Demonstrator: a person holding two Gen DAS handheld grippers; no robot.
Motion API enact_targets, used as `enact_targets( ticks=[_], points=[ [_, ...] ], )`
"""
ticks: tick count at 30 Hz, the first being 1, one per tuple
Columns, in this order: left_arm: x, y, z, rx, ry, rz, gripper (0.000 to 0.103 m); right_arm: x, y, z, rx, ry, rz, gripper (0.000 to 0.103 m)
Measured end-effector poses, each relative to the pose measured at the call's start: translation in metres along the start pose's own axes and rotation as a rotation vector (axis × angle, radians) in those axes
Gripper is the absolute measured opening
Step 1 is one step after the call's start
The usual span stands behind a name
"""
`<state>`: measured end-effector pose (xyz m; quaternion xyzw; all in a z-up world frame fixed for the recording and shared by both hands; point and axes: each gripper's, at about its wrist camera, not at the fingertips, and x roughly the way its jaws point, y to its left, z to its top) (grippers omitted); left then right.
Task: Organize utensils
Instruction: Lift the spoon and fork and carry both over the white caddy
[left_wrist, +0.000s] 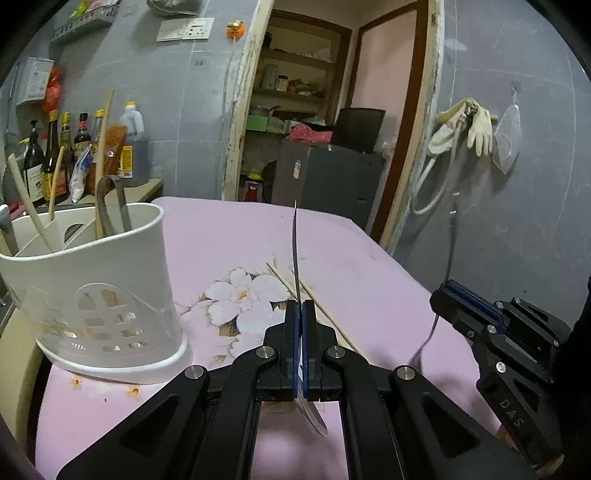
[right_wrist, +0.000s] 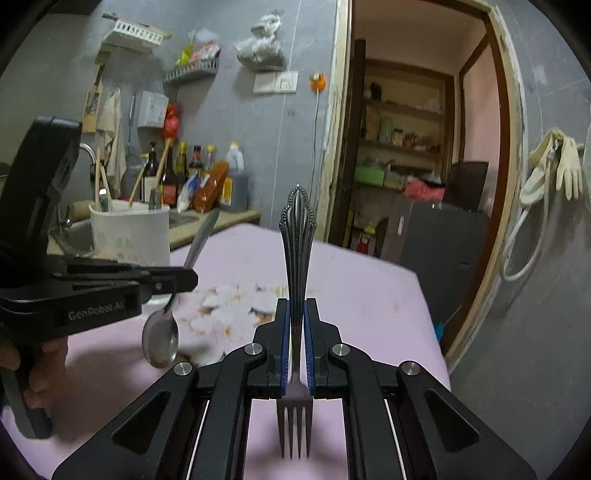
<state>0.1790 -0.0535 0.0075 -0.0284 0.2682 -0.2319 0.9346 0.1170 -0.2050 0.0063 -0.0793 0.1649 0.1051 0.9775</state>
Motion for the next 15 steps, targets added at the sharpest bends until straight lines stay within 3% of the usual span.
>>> enact_targets(
  ticks=[6, 15],
  points=[
    [-0.017, 0.003, 0.004, -0.007, -0.069, 0.014, 0.0, -0.007, 0.0, 0.008, 0.007, -0.066, 0.004, 0.005],
    [-0.045, 0.014, 0.032, -0.002, -0.168, 0.055, 0.0, -0.009, 0.009, 0.048, 0.022, -0.183, 0.023, 0.005]
  ],
)
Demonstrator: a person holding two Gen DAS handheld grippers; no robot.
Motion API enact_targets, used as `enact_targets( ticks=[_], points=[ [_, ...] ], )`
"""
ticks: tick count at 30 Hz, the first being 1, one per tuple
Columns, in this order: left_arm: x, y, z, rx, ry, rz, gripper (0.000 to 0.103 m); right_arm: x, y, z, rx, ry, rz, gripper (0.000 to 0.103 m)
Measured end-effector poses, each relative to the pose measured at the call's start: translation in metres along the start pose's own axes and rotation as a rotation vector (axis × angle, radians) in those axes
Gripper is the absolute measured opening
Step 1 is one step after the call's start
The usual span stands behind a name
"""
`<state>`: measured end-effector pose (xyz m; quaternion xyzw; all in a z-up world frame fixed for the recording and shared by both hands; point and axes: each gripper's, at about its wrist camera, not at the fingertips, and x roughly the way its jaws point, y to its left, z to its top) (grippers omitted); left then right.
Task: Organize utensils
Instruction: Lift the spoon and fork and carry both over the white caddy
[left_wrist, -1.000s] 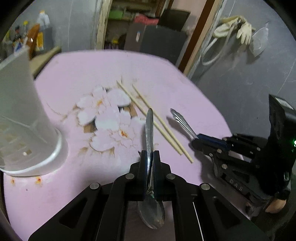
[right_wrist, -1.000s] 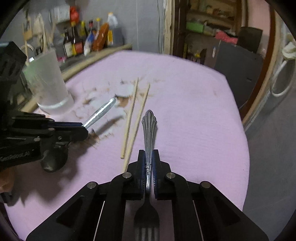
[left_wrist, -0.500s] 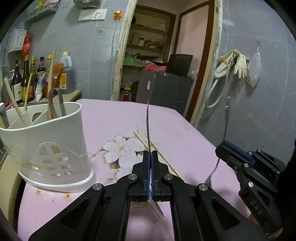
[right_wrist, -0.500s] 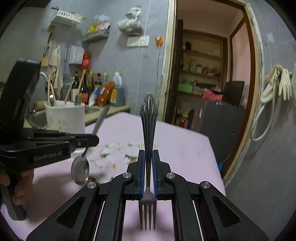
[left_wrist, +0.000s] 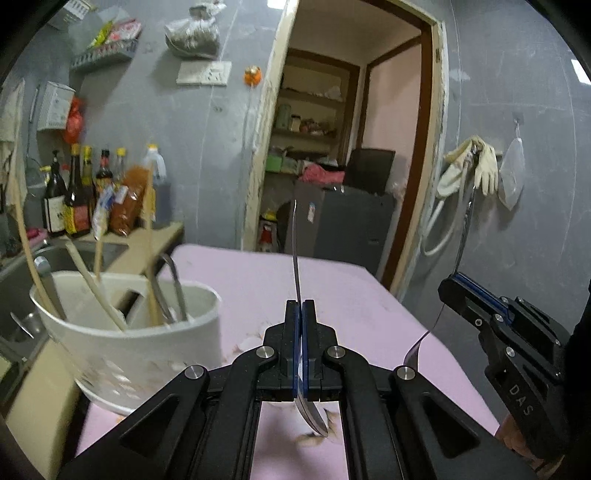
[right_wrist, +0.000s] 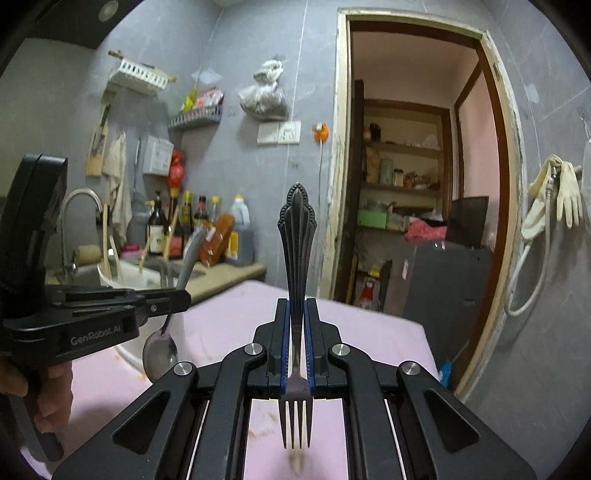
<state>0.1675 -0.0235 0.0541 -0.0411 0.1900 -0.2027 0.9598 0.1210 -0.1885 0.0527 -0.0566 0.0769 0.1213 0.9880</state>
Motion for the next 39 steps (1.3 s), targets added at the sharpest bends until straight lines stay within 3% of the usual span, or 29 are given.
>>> enact_targets(
  ticks=[9, 19, 28, 39],
  points=[
    [-0.035, 0.038, 0.043, -0.012, -0.11, 0.063, 0.0, 0.022, 0.025, 0.045, 0.049, -0.101, 0.11, 0.005],
    [-0.065, 0.121, 0.078, -0.098, -0.18, 0.208, 0.0, 0.069, 0.063, 0.082, 0.141, -0.131, 0.286, 0.005],
    [-0.056, 0.165, 0.073, -0.154, -0.176, 0.313, 0.0, 0.105, 0.088, 0.084, 0.169, -0.116, 0.328, 0.005],
    [-0.022, 0.167, 0.039, -0.117, -0.107, 0.37, 0.0, 0.132, 0.096, 0.056, 0.189, -0.089, 0.338, 0.005]
  ],
)
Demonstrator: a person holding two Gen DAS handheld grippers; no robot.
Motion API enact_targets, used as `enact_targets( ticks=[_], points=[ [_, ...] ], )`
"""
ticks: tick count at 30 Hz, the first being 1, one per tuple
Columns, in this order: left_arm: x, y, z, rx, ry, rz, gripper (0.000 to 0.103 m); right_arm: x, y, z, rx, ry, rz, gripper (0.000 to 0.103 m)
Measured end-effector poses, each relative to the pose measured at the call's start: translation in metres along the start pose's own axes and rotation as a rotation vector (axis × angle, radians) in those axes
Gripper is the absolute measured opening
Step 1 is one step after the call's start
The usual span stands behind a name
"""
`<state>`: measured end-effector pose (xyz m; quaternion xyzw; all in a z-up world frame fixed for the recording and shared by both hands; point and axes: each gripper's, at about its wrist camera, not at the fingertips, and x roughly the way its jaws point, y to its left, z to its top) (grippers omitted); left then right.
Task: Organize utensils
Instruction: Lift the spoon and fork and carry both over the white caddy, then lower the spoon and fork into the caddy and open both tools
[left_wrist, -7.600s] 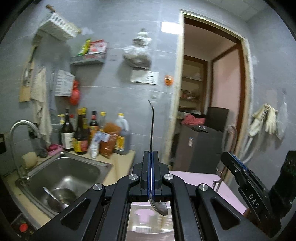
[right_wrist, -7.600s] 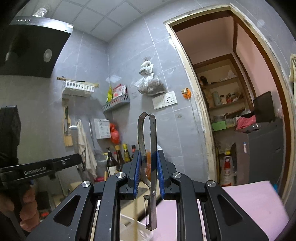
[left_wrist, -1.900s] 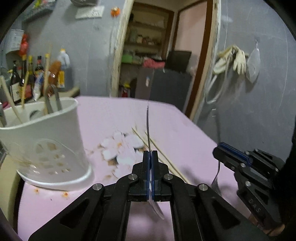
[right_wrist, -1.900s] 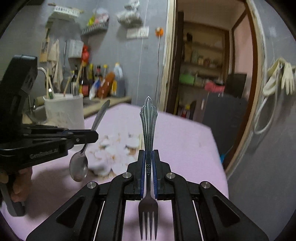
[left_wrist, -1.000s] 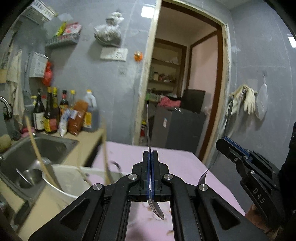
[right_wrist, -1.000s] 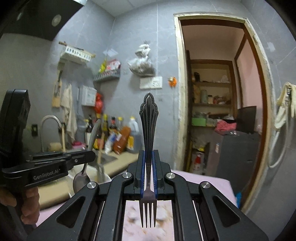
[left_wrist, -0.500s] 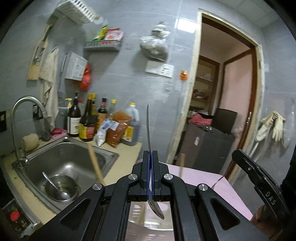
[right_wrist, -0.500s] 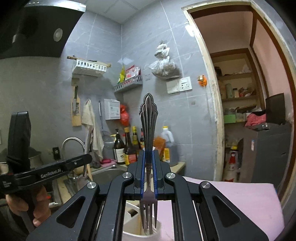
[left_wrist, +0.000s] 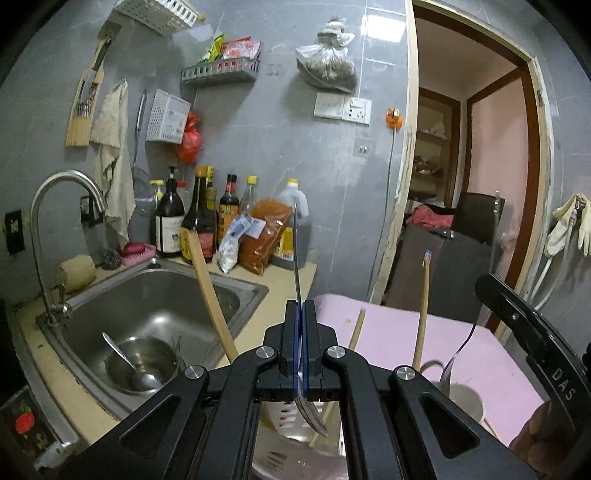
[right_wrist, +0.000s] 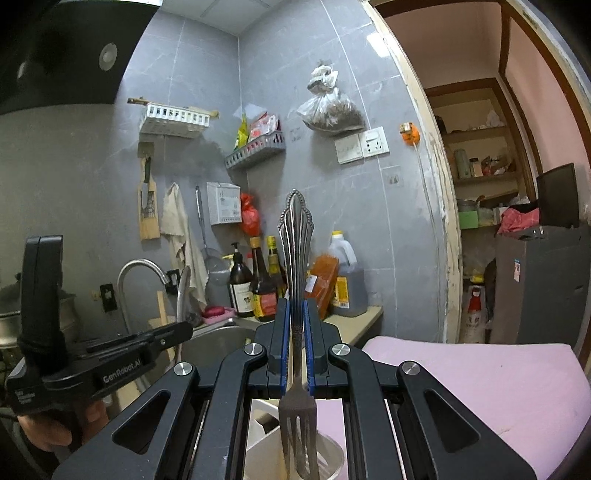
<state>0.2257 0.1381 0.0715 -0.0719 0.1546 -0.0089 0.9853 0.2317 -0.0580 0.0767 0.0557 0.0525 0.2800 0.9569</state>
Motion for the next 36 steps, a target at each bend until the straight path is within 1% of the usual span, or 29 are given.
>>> enact_targets(
  ticks=[4, 13, 17, 24, 29, 32, 36],
  points=[
    [0.006, 0.003, -0.01, -0.026, 0.019, -0.004, 0.0, 0.002, -0.002, -0.005, 0.015, 0.007, 0.005, 0.005],
    [0.007, 0.005, -0.014, -0.049, 0.035, -0.011, 0.0, -0.005, 0.005, 0.013, 0.015, -0.05, 0.041, 0.005],
    [0.008, 0.004, -0.016, -0.049, 0.042, -0.019, 0.0, -0.002, 0.012, 0.011, -0.009, -0.05, 0.037, 0.005],
    [0.011, 0.002, -0.022, -0.045, 0.061, -0.041, 0.0, 0.002, 0.007, -0.011, 0.005, -0.006, 0.015, 0.005],
    [0.009, 0.004, -0.025, -0.064, 0.077, -0.066, 0.0, 0.001, 0.003, -0.024, 0.021, 0.031, 0.009, 0.005],
    [0.007, 0.003, -0.027, -0.077, 0.09, -0.083, 0.002, -0.001, 0.0, -0.03, 0.028, 0.061, 0.005, 0.006],
    [0.004, 0.001, -0.026, -0.075, 0.094, -0.082, 0.002, -0.004, -0.001, -0.036, 0.026, 0.096, 0.003, 0.006]
  ],
)
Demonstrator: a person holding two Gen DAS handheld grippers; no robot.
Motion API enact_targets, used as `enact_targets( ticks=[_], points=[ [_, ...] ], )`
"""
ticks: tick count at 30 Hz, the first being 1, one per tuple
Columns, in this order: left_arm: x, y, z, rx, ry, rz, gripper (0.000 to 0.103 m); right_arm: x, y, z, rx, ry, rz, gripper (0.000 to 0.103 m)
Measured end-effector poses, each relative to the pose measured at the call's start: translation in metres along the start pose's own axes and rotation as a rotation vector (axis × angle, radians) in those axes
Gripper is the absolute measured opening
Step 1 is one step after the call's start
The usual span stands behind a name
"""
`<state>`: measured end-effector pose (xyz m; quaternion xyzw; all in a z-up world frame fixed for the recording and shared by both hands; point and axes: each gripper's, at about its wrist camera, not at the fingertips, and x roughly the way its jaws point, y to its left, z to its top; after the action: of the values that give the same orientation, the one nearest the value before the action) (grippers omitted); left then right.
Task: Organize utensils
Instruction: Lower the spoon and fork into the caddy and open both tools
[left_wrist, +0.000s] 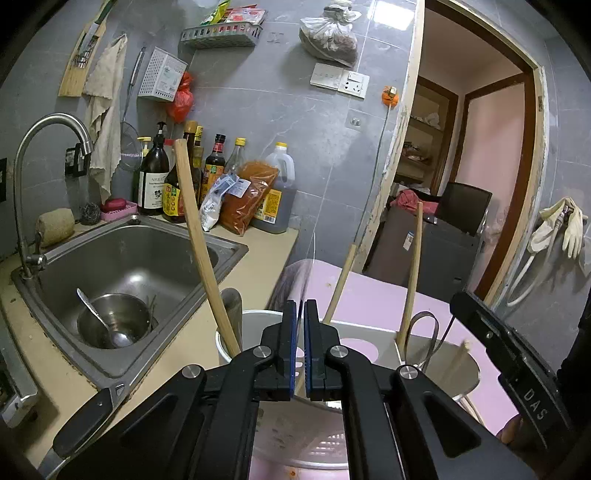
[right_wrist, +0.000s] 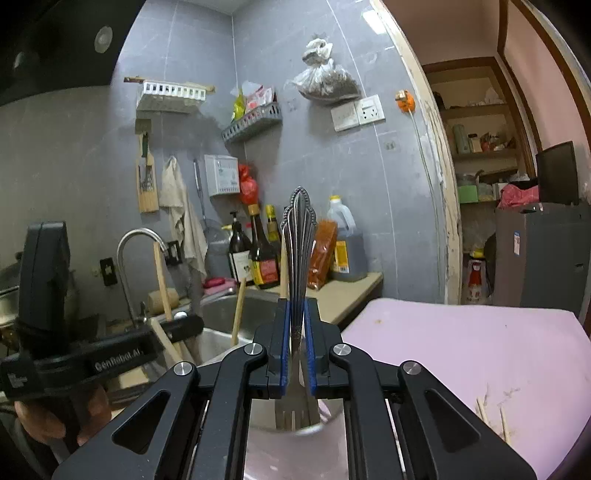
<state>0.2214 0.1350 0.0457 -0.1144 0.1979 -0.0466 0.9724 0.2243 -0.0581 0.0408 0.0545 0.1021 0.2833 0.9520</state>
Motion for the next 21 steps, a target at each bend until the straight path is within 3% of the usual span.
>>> enact_targets(
  ticks=[2, 5, 9, 12, 21],
  points=[
    [-0.002, -0.001, 0.0, -0.007, -0.003, -0.002, 0.007, -0.002, -0.001, 0.0, 0.003, 0.005, -0.002, 0.007],
    [-0.004, -0.001, 0.0, -0.018, -0.009, -0.006, 0.025, -0.008, -0.002, 0.003, 0.002, 0.0, 0.0, 0.008],
    [-0.013, -0.002, 0.003, -0.032, -0.033, -0.01, 0.028, -0.016, -0.004, 0.008, -0.002, -0.013, 0.004, 0.022],
    [-0.022, -0.009, 0.007, -0.017, -0.062, -0.007, 0.039, -0.028, -0.005, 0.015, -0.01, -0.038, -0.008, 0.025],
    [-0.057, -0.036, 0.02, 0.04, -0.169, 0.015, 0.076, -0.074, -0.017, 0.032, -0.038, -0.116, -0.082, 0.057]
  ],
)
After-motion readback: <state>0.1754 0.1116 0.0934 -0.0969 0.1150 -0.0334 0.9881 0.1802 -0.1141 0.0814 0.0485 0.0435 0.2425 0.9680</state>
